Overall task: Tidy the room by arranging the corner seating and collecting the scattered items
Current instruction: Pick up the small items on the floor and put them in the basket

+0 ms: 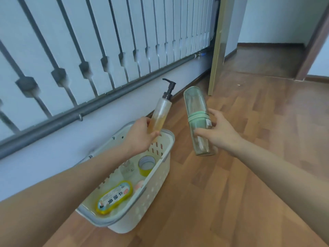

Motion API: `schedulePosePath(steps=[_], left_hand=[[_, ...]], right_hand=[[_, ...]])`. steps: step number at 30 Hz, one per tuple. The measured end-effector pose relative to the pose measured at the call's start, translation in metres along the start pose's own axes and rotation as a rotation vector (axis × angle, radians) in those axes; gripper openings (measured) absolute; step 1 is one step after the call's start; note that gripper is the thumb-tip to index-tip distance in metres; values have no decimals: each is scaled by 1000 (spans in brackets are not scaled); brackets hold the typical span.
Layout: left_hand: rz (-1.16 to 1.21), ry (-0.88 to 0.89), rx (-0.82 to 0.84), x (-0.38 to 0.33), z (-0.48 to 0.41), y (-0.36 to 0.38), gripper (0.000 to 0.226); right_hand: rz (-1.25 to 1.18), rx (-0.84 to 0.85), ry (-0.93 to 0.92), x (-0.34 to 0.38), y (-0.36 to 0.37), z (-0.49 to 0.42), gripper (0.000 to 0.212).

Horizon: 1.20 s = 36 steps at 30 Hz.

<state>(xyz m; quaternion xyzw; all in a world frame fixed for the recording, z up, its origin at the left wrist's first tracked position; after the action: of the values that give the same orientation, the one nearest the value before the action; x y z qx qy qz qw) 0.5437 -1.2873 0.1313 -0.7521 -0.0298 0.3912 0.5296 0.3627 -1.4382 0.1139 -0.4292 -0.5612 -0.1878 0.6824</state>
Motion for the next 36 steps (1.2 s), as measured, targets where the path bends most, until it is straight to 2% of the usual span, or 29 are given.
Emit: schedulePosePath(steps=[7, 13, 17, 20, 21, 27, 29, 32, 34, 36], left_hand=[[105, -165, -89, 77, 16, -26, 43], [126, -308, -58, 141, 41, -21, 46], [111, -352, -23, 169, 52, -23, 35], [100, -375, -12, 186, 57, -24, 38], [99, -386, -7, 191, 59, -22, 42], [106, -407, 51, 217, 60, -4, 64], [95, -403, 57, 220, 57, 0, 58], [80, -441, 78, 224, 53, 3, 29], [31, -470, 126, 229, 50, 10, 23], [-34, -476, 174, 232, 48, 18, 30]], right_hand=[[48, 170, -41, 42, 72, -2, 90], [71, 277, -9, 43, 135, -4, 83], [94, 326, 31, 35, 168, -5, 78], [134, 376, 68, 29, 191, -5, 51], [146, 387, 77, 25, 196, -7, 47], [173, 413, 138, 9, 220, -11, 65], [171, 439, 157, 5, 227, -13, 59], [143, 459, 204, 2, 237, -15, 40], [184, 477, 238, -2, 244, -16, 53], [231, 486, 267, -7, 251, -15, 58]])
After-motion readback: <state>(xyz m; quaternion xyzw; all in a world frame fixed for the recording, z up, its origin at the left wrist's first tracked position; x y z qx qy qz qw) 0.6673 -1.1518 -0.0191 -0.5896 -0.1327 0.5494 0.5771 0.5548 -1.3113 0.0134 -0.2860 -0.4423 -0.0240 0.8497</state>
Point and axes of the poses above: each hand's wrist, its own z-axis away from the middle knuckle, its own y-axis out of the palm, x = y × z, the point moved 9 cm from there along -z, towards the middle knuckle, and after that the axes turned 4 degrees about -z, right-handed, at the moved point
